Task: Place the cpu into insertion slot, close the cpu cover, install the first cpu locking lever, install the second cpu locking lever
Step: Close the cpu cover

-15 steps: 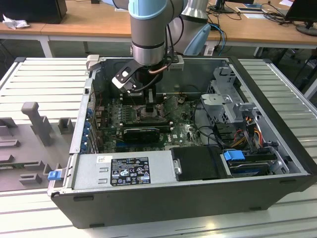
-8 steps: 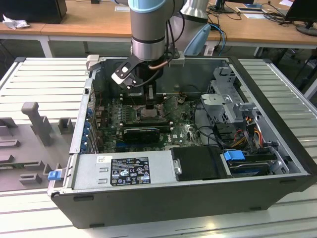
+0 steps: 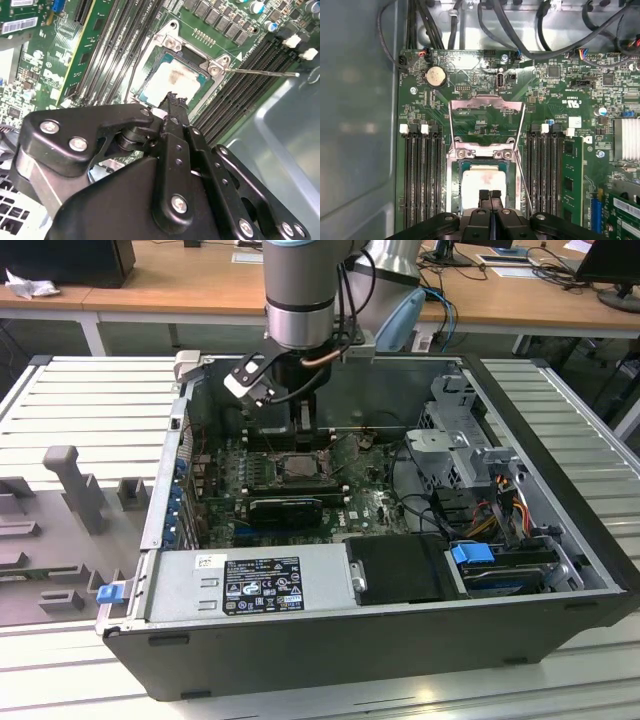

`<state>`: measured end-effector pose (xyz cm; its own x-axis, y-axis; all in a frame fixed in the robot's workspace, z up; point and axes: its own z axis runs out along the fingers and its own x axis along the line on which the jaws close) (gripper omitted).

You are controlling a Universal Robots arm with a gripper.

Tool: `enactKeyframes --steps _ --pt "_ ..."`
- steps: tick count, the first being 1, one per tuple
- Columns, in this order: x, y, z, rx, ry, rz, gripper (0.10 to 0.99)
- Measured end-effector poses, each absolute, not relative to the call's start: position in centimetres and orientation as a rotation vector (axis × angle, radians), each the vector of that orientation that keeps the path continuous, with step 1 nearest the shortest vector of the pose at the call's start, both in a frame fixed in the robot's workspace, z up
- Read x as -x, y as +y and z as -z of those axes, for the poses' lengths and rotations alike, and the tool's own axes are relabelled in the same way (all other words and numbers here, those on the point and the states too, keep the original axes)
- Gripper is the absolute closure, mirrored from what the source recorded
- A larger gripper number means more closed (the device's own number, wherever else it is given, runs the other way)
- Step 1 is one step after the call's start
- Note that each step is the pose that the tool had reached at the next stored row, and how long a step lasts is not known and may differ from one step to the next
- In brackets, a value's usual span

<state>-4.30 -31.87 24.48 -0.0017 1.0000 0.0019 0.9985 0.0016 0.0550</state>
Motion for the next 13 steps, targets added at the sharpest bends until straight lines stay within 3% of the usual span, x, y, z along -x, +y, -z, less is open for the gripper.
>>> enactKeyframes --steps 13 --pt "1.6 -32.3 -25.4 -2.203 2.204 -0.063 0.98"
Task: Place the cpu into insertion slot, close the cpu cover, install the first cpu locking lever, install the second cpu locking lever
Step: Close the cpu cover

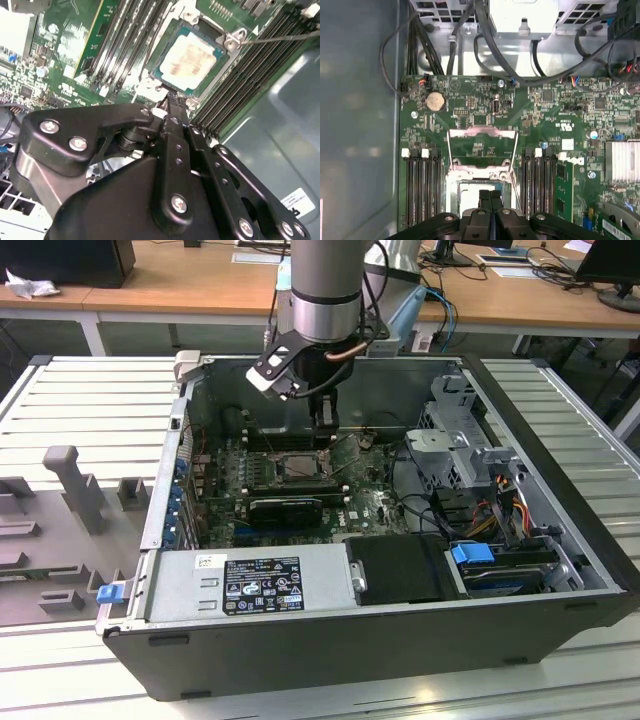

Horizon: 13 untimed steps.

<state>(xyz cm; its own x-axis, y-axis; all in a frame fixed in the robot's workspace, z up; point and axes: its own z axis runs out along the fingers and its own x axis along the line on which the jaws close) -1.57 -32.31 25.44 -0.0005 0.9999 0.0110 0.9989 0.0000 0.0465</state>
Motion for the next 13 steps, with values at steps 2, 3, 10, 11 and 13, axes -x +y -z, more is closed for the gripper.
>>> enactKeyframes --steps 2,3,10,11,13 --pt "1.6 -32.3 -25.7 -2.203 2.203 -0.064 0.98" --pt "1.6 -32.3 -26.0 -2.203 2.203 -0.064 0.98" --pt "0.6 -32.3 -26.4 -2.203 2.204 -0.064 0.98" --pt "0.5 -32.3 -26.4 -2.203 2.204 -0.064 0.98" --pt "0.4 -32.3 -26.5 -2.203 2.204 -0.064 0.98"
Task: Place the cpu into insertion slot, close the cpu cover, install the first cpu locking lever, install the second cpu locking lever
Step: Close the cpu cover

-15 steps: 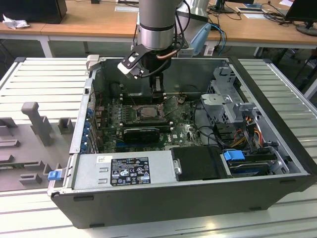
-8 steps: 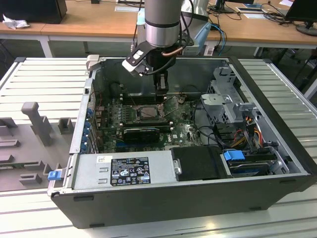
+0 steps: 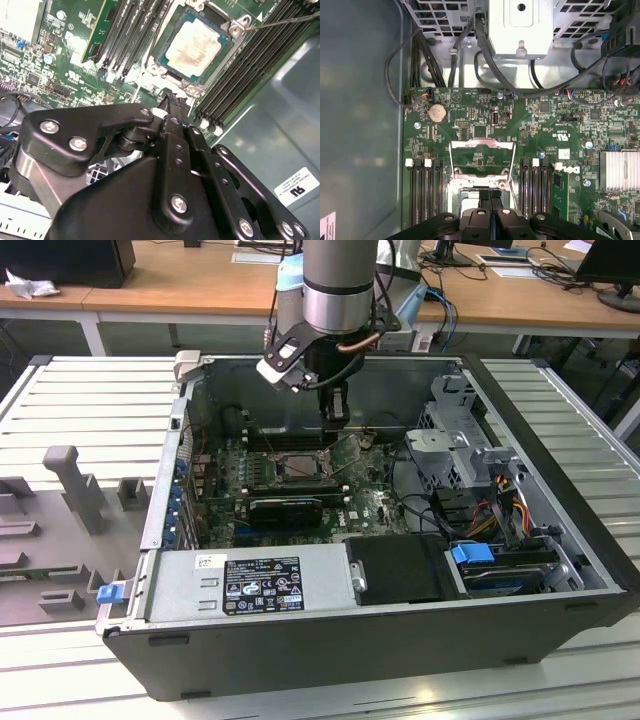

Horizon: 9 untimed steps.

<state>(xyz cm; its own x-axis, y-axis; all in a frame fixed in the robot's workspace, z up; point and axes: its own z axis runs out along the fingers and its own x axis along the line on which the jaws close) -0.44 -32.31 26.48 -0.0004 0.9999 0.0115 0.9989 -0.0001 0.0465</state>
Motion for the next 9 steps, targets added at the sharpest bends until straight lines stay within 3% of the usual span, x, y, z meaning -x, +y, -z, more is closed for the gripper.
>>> enactKeyframes --steps 9 --pt "-0.8 -32.3 -27.0 -2.203 2.204 -0.064 0.98"
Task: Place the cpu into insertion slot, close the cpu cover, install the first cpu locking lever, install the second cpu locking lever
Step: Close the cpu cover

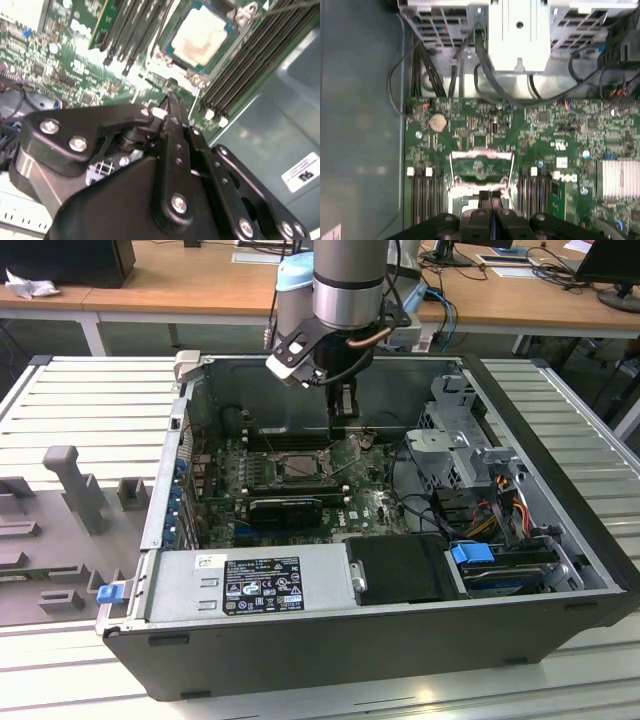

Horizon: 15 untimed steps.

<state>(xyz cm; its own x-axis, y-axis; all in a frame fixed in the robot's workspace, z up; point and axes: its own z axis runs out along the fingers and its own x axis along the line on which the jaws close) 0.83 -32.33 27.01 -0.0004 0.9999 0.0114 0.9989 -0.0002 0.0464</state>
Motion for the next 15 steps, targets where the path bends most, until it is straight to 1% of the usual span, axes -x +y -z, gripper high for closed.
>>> enactKeyframes --steps 15 --pt "-1.66 -32.36 -26.95 -2.203 2.204 -0.064 0.98"
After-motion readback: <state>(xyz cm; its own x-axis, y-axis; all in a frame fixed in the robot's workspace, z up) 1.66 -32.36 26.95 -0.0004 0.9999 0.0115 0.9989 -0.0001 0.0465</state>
